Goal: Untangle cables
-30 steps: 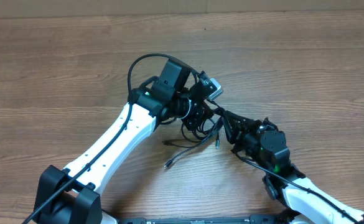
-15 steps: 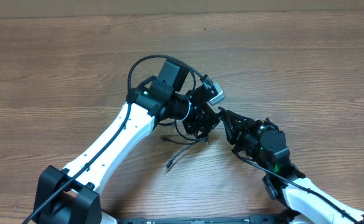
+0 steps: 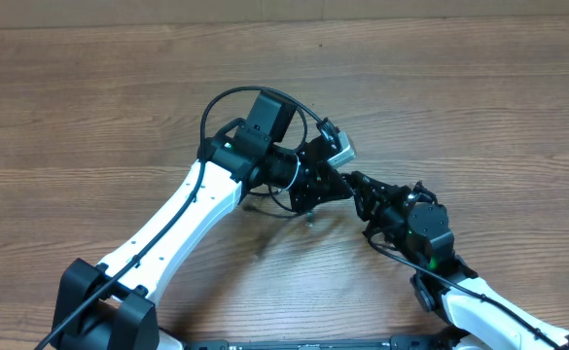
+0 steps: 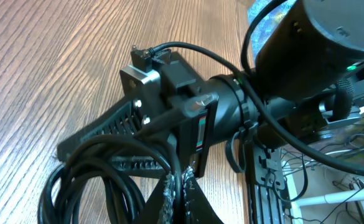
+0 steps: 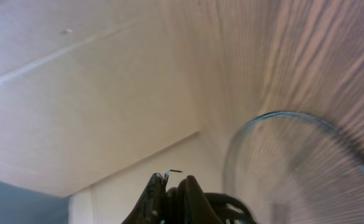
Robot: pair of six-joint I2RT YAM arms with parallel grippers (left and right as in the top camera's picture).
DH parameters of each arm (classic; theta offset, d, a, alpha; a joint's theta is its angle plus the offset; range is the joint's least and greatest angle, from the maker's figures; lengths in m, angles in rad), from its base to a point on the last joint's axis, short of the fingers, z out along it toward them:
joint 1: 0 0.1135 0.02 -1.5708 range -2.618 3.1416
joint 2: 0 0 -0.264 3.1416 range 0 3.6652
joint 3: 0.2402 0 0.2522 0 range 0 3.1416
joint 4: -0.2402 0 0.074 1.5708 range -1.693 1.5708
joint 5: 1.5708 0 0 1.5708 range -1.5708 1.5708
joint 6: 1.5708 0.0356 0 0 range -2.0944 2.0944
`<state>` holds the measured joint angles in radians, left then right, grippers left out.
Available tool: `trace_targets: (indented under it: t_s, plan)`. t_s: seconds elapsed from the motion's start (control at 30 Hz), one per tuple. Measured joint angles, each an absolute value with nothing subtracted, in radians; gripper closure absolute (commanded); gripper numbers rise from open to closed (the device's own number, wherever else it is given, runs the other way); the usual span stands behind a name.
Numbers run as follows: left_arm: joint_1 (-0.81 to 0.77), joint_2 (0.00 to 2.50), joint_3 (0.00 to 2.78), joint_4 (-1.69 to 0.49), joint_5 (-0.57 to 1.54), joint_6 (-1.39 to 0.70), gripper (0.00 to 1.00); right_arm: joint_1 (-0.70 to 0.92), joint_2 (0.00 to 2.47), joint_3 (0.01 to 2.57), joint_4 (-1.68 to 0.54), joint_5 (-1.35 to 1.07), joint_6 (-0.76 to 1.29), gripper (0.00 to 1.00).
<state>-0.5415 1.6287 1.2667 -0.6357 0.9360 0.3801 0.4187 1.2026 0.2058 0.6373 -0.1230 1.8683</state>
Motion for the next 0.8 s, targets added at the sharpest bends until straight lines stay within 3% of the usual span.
trace_targets:
  t_s: [0.13, 0.2, 0.27, 0.4, 0.53, 0.7, 0.8]
  plan:
    - [-0.524, 1.629, 1.267, -0.636, 0.908, 0.386, 0.96, 0.419, 1.199, 0.215, 0.488, -0.113, 1.803, 0.95]
    - [-0.505, 1.629, 1.267, -0.635, 0.881, 0.377, 0.96, 0.418, 1.198, 0.221, 0.361, -0.087, 1.776, 0.79]
    - [-0.481, 1.625, 1.267, -0.628, 0.850, 0.357, 0.96, 0.414, 1.204, 0.217, 0.255, -0.060, 1.750, 0.55]
    - [-0.432, 1.618, 1.267, -0.628, 0.732, 0.268, 0.96, 0.412, 1.207, 0.211, 0.180, -0.022, 1.729, 0.25]
    - [-0.417, 1.618, 1.267, -0.627, 0.591, 0.158, 0.96, 0.412, 1.205, 0.213, 0.189, -0.015, 1.723, 0.10]
    - [-0.417, 1.618, 1.267, -0.629, 0.418, 0.019, 0.94, 0.412, 1.196, 0.220, 0.194, -0.014, 1.723, 0.01]
    - [-0.417, 1.618, 1.267, -0.630, 0.320, -0.058, 0.80, 0.412, 1.195, 0.223, 0.194, -0.012, 1.723, 0.00]
